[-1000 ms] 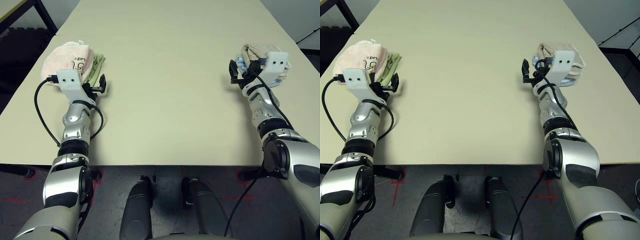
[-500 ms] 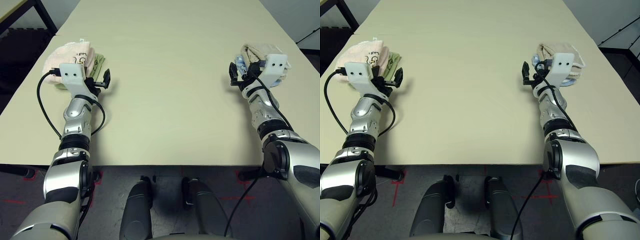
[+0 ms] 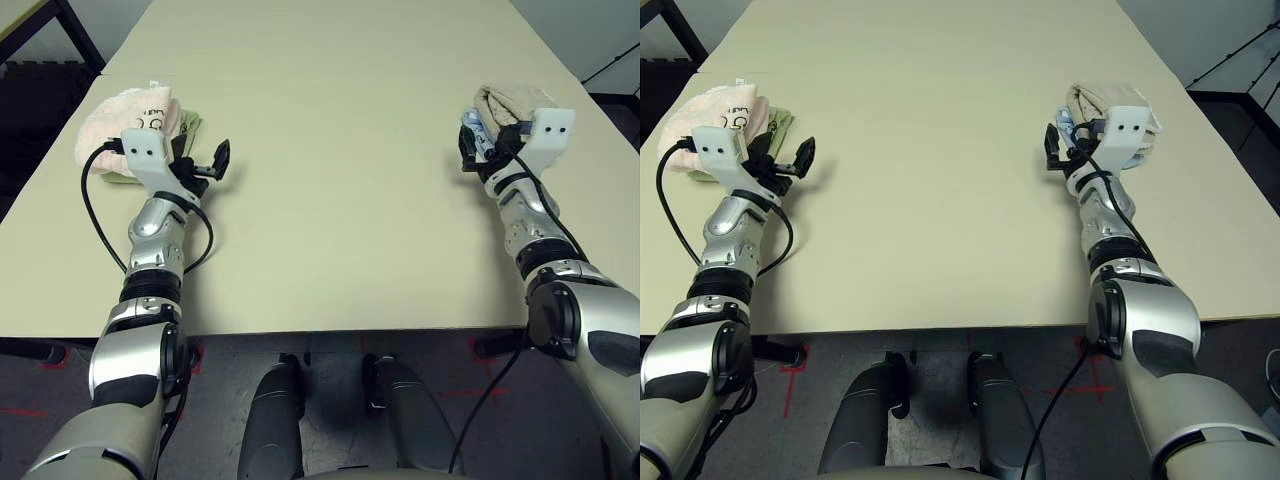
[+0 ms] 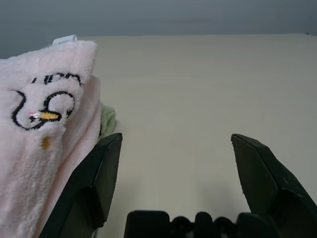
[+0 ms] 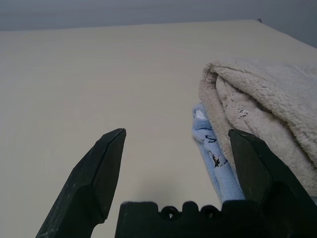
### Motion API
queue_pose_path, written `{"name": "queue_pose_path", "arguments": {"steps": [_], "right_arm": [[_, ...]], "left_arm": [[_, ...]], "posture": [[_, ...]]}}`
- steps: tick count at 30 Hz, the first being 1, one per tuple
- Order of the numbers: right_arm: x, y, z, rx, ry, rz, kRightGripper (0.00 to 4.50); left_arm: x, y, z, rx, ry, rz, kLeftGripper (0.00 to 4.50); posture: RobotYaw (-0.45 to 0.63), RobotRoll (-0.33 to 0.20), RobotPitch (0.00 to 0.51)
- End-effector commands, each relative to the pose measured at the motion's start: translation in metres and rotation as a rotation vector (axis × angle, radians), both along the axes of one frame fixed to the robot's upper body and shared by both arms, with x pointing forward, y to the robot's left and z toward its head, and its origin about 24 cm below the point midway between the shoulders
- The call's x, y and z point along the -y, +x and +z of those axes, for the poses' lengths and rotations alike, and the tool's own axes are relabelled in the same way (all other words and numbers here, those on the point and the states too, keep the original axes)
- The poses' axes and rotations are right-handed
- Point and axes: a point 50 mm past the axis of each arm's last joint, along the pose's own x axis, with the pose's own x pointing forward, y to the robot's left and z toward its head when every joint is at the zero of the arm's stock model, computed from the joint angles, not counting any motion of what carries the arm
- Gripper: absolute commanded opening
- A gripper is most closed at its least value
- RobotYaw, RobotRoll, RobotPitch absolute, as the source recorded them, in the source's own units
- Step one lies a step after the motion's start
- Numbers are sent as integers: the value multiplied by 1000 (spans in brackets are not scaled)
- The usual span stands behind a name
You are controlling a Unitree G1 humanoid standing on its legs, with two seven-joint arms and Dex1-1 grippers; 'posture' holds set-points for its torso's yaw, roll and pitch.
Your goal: Fold the towel and set it aside.
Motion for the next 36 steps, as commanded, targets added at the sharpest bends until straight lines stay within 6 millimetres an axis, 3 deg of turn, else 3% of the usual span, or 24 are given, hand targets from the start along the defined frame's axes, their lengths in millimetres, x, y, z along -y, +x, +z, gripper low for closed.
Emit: {"name": "queue_pose_path", "arguments": {"steps": [1, 16, 36], "right_arm": [[4, -2, -8, -32, 2, -10, 4500], [-6, -1, -13, -41, 26, -1, 4500], [-5, 0, -10, -40, 17, -2, 4500]], "left_arm": [[-8, -3, -9, -36, 4, 49, 4452], [-18, -4, -7, -45, 8, 102, 4452], [-14, -2, -8, -53, 7, 84, 4452]], "posture": [[-67, 0, 148], [-78, 0, 147], [-96, 0, 140]]}}
